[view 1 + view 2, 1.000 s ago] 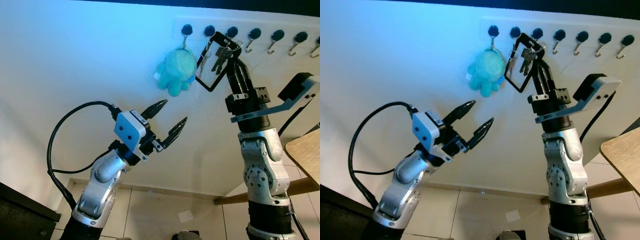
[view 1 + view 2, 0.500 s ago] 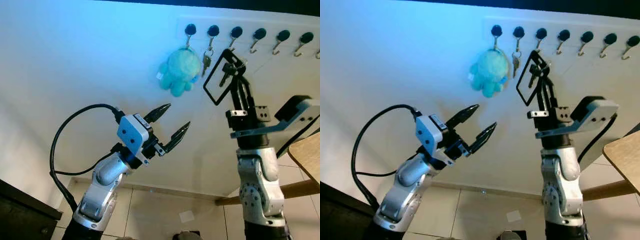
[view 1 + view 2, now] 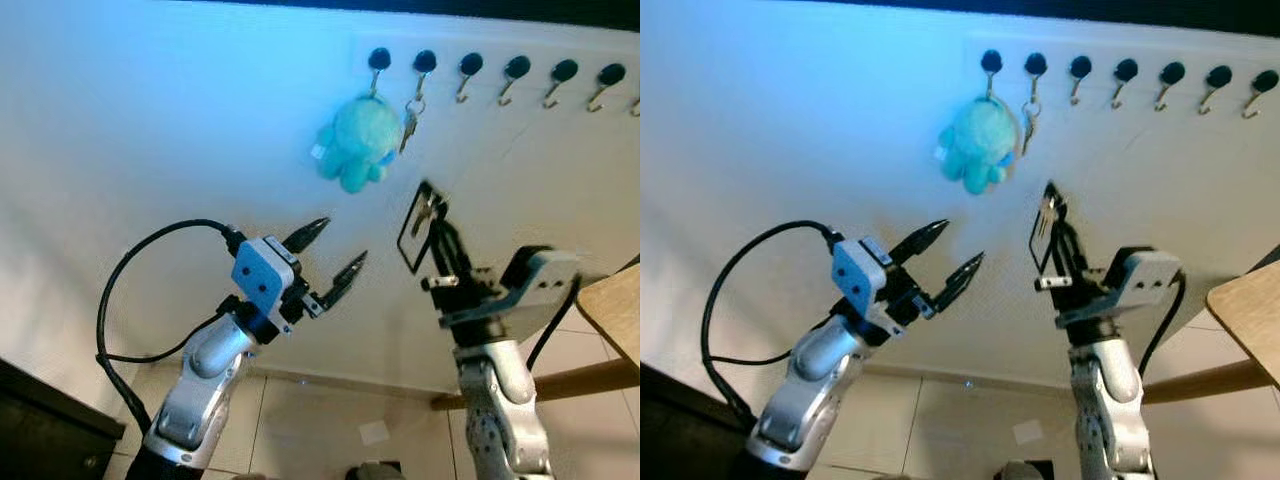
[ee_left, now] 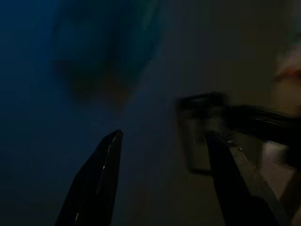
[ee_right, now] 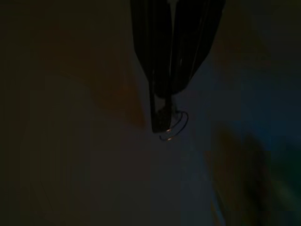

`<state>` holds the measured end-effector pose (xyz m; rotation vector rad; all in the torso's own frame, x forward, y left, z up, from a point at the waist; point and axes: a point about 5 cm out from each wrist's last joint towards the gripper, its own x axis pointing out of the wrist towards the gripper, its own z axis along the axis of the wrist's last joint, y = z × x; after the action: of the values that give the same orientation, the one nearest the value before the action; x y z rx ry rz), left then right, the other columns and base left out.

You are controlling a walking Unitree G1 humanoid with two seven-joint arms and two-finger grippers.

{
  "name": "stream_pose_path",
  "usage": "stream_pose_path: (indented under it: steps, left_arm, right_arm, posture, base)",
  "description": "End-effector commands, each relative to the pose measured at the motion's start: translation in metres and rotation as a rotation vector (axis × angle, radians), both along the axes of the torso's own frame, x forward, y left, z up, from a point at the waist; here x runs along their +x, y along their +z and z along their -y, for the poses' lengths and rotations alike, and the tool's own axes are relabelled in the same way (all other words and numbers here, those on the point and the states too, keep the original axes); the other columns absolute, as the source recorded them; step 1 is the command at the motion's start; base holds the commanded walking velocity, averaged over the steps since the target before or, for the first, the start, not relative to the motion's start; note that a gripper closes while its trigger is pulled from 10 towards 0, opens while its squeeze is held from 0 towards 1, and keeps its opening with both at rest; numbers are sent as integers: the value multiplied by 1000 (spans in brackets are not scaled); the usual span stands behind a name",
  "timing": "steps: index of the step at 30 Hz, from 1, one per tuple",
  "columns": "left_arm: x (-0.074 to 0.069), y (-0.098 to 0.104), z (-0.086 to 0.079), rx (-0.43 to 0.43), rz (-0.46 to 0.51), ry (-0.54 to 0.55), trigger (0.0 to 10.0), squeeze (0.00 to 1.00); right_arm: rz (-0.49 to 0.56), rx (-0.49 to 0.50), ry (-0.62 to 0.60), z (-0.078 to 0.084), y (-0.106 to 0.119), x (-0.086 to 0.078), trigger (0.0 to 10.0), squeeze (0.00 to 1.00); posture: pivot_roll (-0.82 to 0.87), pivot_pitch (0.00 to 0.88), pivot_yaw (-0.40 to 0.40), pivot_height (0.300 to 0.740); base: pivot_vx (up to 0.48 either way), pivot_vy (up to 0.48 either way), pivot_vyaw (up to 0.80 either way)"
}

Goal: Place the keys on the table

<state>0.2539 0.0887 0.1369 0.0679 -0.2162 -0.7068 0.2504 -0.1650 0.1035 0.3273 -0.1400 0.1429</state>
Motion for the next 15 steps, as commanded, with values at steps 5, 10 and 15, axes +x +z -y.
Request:
stream_pose_path:
  steps: [5,10,15]
  left_arm:
    - [-3,-94,-47,270,-344,178,10000,0]
    - [-24,-161,-95,351,-676,441,10000,0]
    - [-50,-191,-112,322,-894,595,10000,0]
  right_arm:
    - [-358,-11,-15,11,-83,-15,3216,0]
    - [-688,-28,-14,10,-145,-45,10000,0]
    - [-842,-21,-68,11,-171,-73,10000,0]
  posture:
    - [45,70,-10,740]
    - [47,59,-15,740]
    - [49,44,-15,740]
  base:
    - [0,0,0]
    - [0,0,0]
    - [0,0,0]
